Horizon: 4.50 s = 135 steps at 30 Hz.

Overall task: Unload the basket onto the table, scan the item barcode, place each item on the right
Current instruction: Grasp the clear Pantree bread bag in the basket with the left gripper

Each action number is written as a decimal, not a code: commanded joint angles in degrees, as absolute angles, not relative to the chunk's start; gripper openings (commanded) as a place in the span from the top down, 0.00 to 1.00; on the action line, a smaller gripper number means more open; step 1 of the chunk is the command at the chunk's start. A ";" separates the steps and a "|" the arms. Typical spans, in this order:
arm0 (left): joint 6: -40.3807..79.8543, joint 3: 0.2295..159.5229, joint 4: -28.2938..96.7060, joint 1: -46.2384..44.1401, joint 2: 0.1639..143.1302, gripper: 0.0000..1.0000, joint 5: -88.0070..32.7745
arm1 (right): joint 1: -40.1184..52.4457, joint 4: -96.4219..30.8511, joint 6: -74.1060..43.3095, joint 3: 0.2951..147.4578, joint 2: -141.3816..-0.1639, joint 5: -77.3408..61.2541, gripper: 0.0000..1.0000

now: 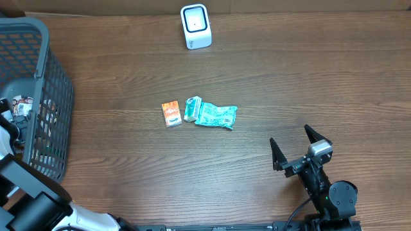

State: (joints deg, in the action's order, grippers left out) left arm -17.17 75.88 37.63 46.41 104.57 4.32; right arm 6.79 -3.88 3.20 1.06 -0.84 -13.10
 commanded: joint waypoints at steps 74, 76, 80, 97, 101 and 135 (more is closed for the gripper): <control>4.10 102.00 57.23 40.97 94.61 0.24 0.75 | 6.74 -3.44 3.07 0.45 -0.16 -13.13 0.00; 0.80 102.00 58.70 41.87 98.04 0.24 1.10 | 6.74 -3.44 3.07 0.45 -0.16 -13.13 0.00; -3.07 102.00 61.71 44.34 104.75 0.20 1.06 | 6.74 -3.44 3.07 0.45 -0.16 -13.13 0.00; -12.23 101.62 60.34 49.10 123.85 0.03 -8.84 | 6.74 -3.44 3.07 0.45 -0.16 -13.13 0.00; -12.25 101.62 60.23 48.80 127.07 0.05 -8.71 | 6.72 -3.44 3.07 0.45 -0.16 -13.13 0.00; -0.80 108.92 67.72 48.73 121.54 0.96 -10.61 | 6.74 -3.44 3.07 0.45 -0.16 -13.13 0.00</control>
State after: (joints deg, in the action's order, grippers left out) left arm -5.82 105.54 67.53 48.77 127.48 -9.28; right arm 6.79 -3.86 3.22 1.06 -0.84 -13.10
